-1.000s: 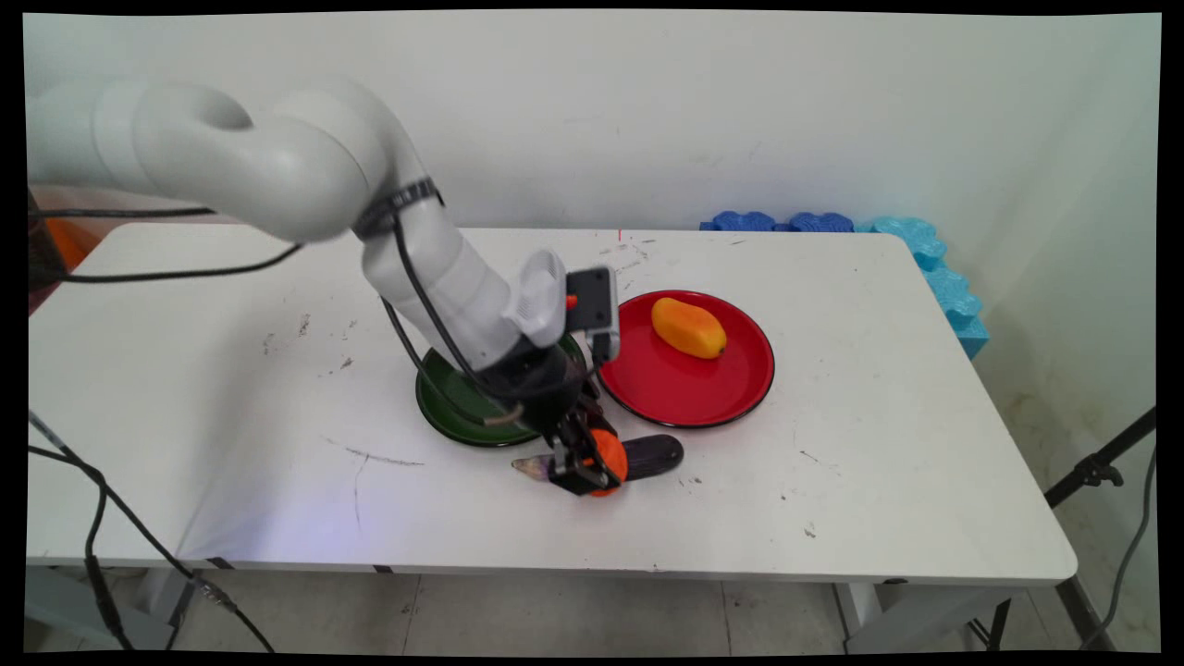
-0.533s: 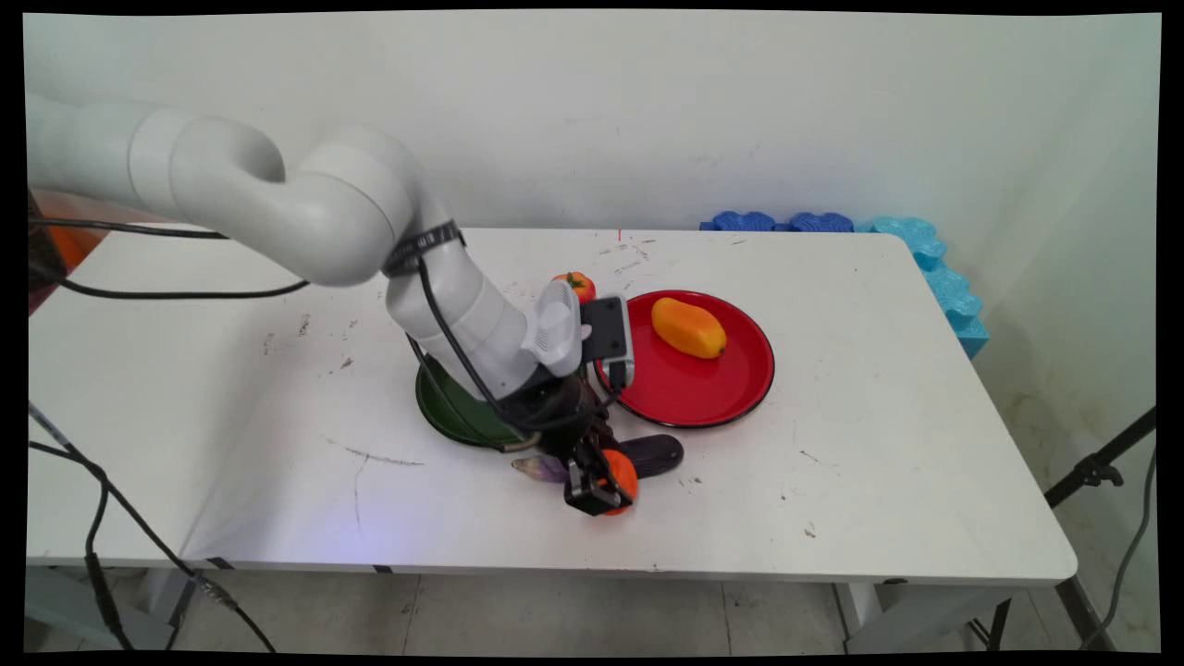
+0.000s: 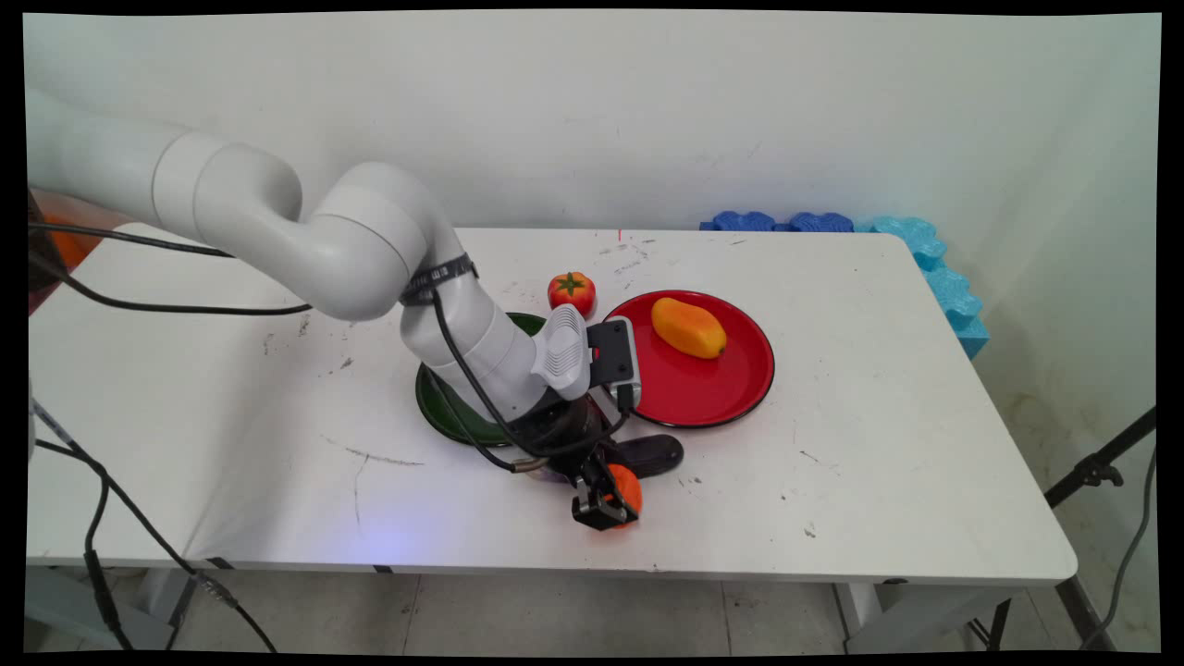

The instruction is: Place the picked object on the table

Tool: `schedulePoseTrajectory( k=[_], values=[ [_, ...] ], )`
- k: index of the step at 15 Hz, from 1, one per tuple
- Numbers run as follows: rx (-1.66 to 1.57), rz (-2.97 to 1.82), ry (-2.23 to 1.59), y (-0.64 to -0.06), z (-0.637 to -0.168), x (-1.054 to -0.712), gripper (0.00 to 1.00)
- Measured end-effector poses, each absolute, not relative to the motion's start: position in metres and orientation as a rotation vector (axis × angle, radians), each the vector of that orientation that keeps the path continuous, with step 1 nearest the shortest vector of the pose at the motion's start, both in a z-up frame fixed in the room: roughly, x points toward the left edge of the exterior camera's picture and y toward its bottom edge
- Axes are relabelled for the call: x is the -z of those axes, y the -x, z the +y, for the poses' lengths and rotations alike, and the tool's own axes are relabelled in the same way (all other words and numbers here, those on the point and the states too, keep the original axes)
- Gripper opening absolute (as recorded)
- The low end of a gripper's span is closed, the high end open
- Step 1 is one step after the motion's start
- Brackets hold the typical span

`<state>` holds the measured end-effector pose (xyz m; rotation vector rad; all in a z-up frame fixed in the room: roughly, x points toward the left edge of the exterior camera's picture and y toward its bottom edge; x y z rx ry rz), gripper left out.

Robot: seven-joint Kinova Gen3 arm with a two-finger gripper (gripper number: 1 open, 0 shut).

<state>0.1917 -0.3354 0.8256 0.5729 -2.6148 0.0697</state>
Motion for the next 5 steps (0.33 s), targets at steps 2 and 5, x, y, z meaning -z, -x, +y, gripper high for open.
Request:
schedulePoseTrajectory(
  k=[2, 5],
  values=[
    [-0.073, -2.613, -0.574, -0.1907, -0.3349, -0.8236, 1.0],
    [-0.078, -2.608, -0.574, -0.1895, -0.3334, -0.8225, 1.0]
  ],
)
